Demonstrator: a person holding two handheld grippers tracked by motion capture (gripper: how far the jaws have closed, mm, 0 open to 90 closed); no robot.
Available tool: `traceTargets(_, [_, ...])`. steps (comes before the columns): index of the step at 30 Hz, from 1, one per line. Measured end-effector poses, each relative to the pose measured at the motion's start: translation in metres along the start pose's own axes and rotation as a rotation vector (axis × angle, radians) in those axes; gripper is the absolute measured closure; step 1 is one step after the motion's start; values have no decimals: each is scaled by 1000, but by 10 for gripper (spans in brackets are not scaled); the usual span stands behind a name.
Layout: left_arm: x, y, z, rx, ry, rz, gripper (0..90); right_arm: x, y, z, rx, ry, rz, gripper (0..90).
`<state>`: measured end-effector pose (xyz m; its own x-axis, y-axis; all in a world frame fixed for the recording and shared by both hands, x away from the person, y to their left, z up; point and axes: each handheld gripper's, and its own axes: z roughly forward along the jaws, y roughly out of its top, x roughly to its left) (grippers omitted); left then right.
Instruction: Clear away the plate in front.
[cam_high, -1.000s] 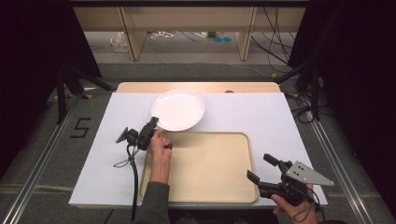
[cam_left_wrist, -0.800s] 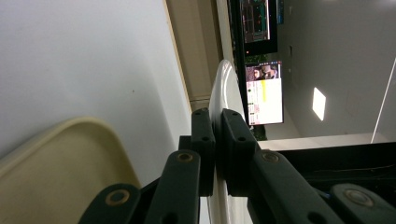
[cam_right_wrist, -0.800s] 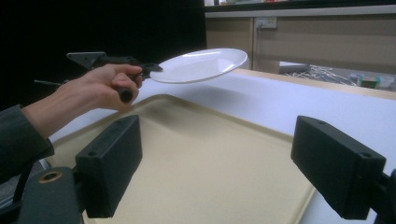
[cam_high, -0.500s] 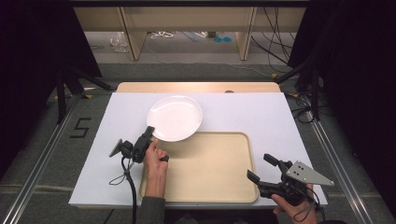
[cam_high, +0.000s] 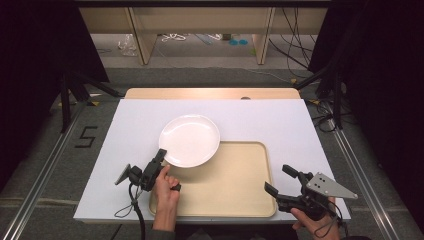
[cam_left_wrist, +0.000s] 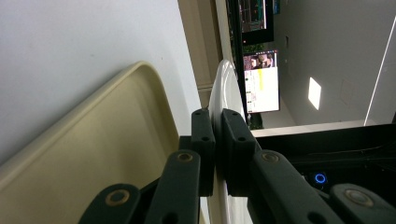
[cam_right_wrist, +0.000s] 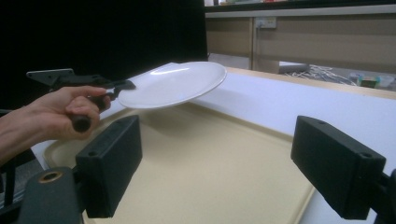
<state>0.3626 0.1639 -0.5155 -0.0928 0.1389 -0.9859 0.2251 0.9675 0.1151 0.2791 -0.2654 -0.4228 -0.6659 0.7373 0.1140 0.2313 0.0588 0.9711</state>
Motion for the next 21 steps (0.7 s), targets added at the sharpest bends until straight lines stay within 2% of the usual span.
traceTargets(3, [3,-3,-7,6,-3,-15,848,0,0,0,3,1,-1,173])
traceTargets(5, [4,-5,-12,7,-6,-10,847,-1,0,0,-7,-4,-15,173])
traceTargets(6, [5,-6,-15,6,-7,-5,847,-1,0,-1,8,-6,-16,173])
traceTargets(10, [11,-7,-22,1,5,-21,848,0,0,0,5,0,-2,173])
traceTargets(11, [12,-8,-24,-3,6,-6,847,0,0,-1,9,-1,-4,173])
traceTargets(14, [13,-9,-32,5,10,8,846,0,0,-1,14,-3,-6,173])
traceTargets(15, [13,-10,-36,25,11,17,847,0,0,-1,13,-3,-5,173])
traceTargets(17, [15,-13,-42,35,11,14,845,0,0,0,-5,-1,-3,173])
traceTargets(21, [18,-20,-52,51,24,0,846,-1,0,0,4,-7,-16,173])
